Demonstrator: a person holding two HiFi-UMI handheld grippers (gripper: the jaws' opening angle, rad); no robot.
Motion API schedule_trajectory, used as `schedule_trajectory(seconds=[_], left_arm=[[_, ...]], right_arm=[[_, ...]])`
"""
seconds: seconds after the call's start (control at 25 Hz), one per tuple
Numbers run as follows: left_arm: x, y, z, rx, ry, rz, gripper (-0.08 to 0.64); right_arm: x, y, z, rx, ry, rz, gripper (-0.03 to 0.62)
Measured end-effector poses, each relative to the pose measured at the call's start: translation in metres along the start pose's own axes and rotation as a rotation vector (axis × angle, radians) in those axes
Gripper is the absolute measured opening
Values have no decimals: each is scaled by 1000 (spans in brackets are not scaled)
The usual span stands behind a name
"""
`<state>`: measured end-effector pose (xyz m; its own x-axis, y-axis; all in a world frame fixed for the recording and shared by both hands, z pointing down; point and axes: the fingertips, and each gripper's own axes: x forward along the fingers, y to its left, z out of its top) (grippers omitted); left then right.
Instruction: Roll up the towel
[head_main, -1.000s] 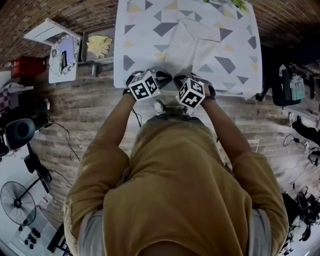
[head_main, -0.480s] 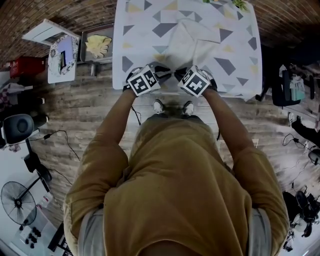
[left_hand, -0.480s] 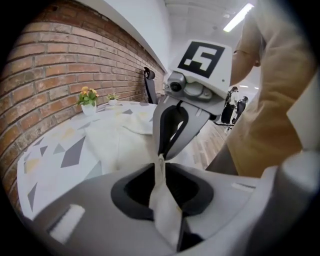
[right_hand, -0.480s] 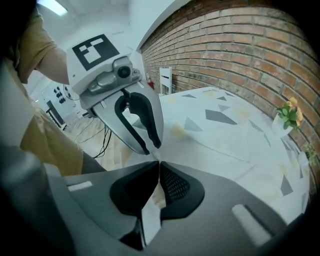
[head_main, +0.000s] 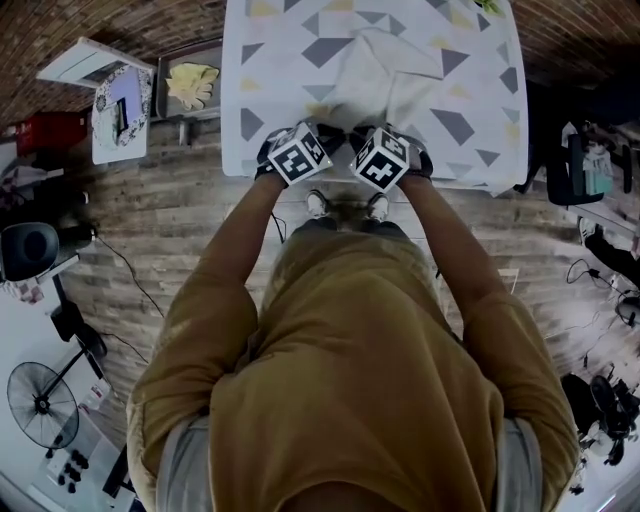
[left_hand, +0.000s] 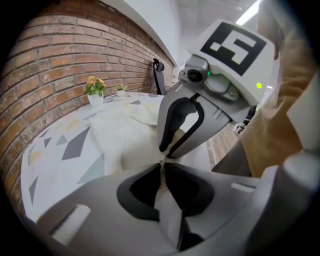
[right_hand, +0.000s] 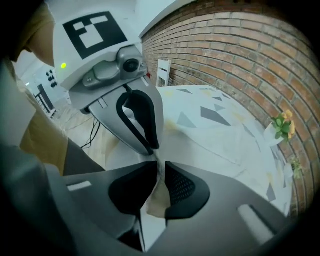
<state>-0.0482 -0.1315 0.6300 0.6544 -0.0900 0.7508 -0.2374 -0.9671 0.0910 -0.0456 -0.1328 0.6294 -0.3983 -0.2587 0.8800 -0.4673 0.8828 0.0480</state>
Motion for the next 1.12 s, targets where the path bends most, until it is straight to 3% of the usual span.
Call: schedule_trajectory(seconds=[0.2,0.48,0.64,0.76,0.88,1.12], left_arm=[[4,2,-2,63,19,64,82],[4,5,-4,32,-15,129,107],[0,6,-3,-4,-47,146,107],[-16,12,4,-31,-124,197,107],[-30,5,9,-29,-176,230,107],[-39,-11,2,73,-152,240,107]], right_arm=[[-2,-4,-8,-31,11,-128,67],[1,-4,-10,-34,26,-166,66],[-15,-9,-2,65,-91,-166,67],[-45,-17,-4,123,-207,-206,66],[-65,-11,-30,60,-197,-246,66],[-61,18,-48,-103,-129,-241,66]])
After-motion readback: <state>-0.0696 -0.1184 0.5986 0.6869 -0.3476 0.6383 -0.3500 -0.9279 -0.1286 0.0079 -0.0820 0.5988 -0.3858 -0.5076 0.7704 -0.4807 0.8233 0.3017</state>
